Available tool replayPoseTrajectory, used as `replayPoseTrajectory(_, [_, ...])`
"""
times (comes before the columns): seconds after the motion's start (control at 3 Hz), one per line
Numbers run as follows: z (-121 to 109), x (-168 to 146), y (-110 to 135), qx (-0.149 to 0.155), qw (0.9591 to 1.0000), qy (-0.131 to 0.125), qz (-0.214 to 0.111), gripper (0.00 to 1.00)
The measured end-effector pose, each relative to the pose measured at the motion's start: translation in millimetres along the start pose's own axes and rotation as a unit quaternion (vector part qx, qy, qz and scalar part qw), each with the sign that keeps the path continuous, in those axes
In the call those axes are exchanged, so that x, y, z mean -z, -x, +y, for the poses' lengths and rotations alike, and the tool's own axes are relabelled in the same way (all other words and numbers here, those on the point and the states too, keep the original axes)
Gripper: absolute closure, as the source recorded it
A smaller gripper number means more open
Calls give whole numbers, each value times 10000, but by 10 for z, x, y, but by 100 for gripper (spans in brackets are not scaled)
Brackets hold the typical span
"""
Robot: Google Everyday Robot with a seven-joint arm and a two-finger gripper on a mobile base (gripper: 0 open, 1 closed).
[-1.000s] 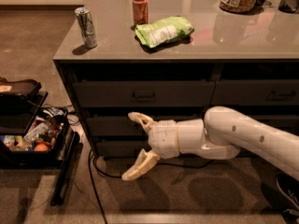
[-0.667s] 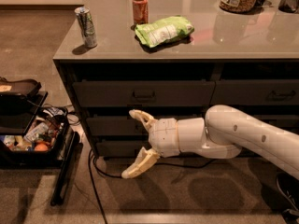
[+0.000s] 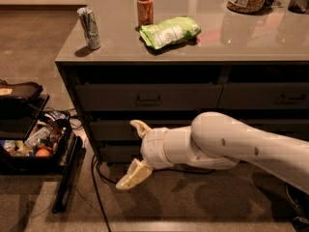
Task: Open bottom drawer
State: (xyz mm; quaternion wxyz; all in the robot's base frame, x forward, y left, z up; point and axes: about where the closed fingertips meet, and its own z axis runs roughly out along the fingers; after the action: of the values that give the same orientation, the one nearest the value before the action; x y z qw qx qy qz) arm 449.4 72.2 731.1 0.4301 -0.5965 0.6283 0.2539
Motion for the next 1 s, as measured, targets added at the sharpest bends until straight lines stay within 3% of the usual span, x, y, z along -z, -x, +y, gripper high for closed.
replayPoseTrajectory(0.33, [-225,-135,-187,-199,9970,-465,584,0])
replayPoseTrajectory(0.67, [-272,-227,-141,-300,9966,-503,585,0])
replayPoseTrajectory(1.0, [-327,-119,-205,-154,9933,-717,898,0])
